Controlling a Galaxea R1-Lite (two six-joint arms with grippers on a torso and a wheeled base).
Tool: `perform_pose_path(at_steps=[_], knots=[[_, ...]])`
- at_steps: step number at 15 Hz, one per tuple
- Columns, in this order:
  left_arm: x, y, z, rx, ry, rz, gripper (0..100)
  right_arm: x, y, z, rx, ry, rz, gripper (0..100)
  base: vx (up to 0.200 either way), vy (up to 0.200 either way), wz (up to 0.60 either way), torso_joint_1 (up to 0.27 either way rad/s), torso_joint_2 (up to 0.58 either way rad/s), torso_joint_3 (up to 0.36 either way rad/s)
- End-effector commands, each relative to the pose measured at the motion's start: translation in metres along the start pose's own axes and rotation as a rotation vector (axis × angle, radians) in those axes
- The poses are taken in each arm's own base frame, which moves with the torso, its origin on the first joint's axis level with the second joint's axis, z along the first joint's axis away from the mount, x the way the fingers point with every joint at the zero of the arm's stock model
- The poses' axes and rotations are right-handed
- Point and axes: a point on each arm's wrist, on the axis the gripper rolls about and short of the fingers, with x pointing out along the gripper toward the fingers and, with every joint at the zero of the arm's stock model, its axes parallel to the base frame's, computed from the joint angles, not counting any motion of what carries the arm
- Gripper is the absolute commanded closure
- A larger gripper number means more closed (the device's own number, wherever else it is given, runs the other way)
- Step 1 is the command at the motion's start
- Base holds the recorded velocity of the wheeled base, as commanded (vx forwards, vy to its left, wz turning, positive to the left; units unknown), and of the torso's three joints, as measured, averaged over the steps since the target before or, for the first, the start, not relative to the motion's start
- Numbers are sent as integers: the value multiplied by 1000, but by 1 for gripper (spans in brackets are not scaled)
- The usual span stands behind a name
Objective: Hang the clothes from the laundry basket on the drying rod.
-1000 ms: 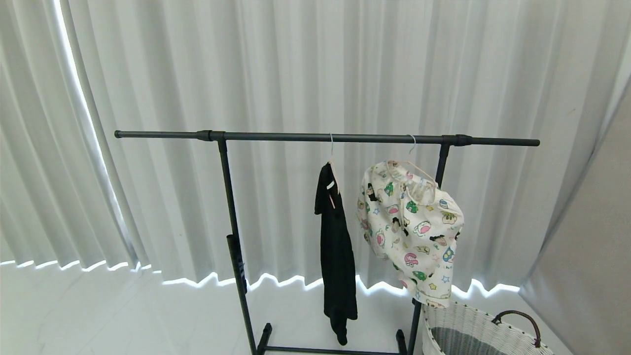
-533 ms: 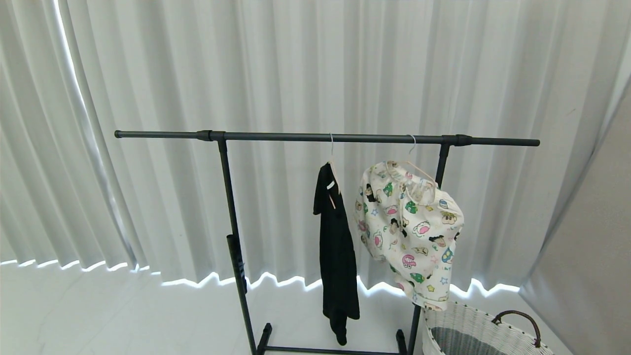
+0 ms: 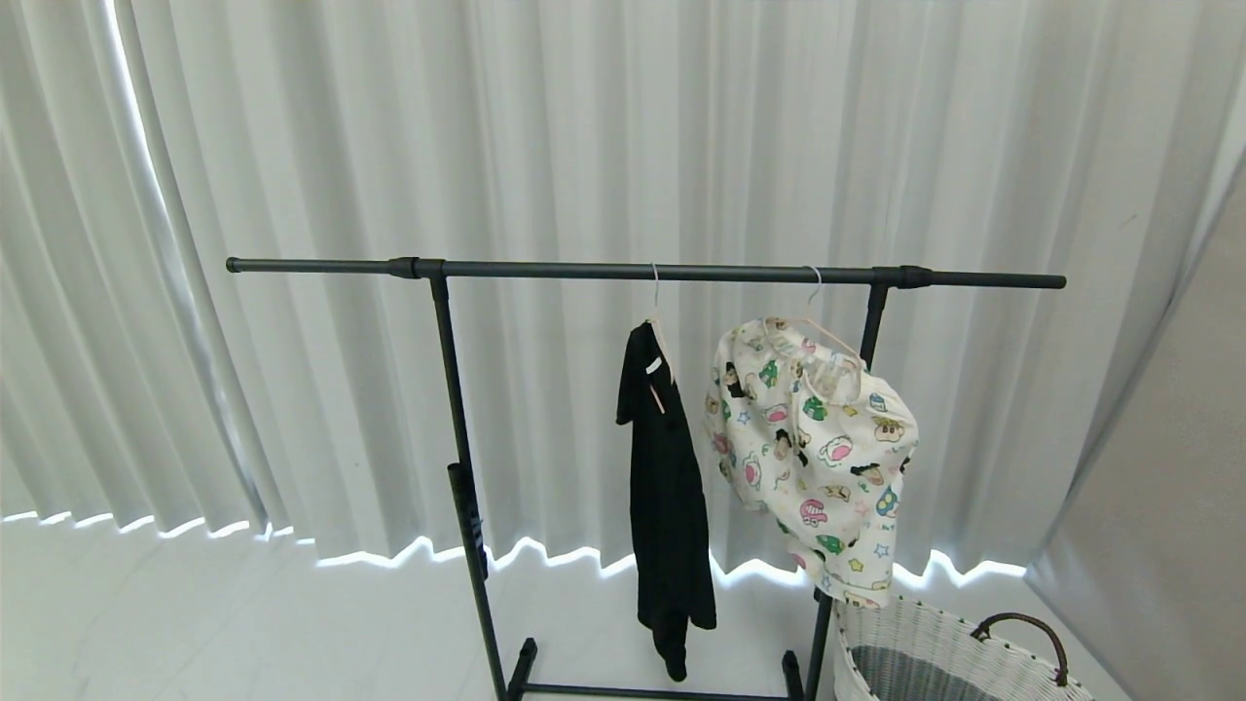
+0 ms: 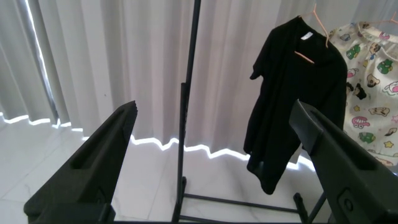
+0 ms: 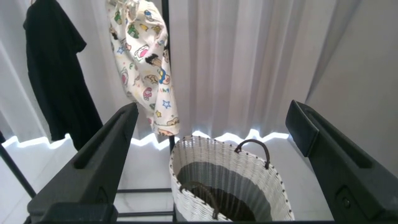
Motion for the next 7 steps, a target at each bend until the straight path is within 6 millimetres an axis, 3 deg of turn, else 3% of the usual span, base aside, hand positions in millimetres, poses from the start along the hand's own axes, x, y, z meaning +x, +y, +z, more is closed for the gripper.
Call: perform_pose_path(at_steps=[1, 7], knots=[[0, 0, 0, 0, 1, 1, 0, 0, 0, 0, 0, 0, 0, 0, 0, 0, 0, 0, 0, 0], [0, 0, 0, 0, 1, 1, 0, 0, 0, 0, 4, 0, 0, 0, 0, 0, 0, 0, 0, 0]])
